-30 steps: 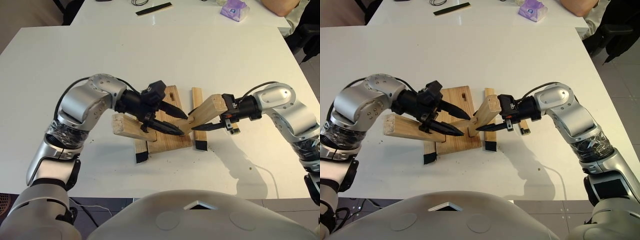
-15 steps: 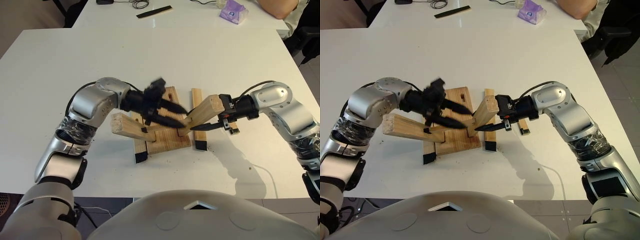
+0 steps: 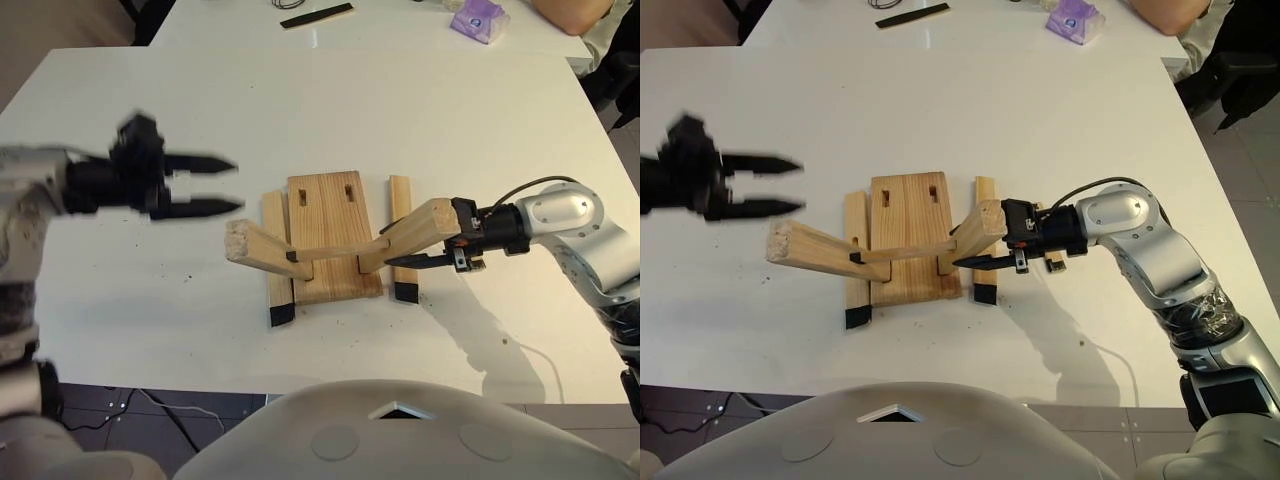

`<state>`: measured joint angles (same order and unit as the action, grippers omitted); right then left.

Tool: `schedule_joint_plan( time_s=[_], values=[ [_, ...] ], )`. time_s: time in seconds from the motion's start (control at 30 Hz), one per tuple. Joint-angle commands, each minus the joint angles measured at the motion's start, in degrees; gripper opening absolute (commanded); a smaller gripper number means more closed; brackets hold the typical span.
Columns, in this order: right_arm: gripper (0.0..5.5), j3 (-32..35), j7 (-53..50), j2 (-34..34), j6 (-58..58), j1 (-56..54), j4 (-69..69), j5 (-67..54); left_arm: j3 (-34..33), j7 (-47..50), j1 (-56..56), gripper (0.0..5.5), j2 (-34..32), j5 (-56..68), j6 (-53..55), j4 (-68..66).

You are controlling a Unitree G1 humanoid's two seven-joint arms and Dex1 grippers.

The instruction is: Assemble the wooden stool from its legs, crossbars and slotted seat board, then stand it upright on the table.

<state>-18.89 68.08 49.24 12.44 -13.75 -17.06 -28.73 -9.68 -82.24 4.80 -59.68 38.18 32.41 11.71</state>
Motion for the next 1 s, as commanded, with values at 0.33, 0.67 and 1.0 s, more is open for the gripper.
schedule_joint_plan(
  time_s=[0.33,0.67,1.0],
  values=[
    [1.99,-5.1,2.6,3.2,6.9,3.2,1.2,5.7,0.3,7.1,-6.5,3.46,3.1,5.9,3.3,18.4],
    [1.99,-13.2,5.3,-2.2,7.5,-3.7,3.7,8.8,17.7,12.1,1.5,3.46,10.1,-0.3,4.5,18.9],
    [1.99,-13.8,5.8,-4.7,8.0,-5.7,5.4,9.0,27.0,15.1,8.5,3.46,16.4,-9.5,1.7,8.1]
  ],
)
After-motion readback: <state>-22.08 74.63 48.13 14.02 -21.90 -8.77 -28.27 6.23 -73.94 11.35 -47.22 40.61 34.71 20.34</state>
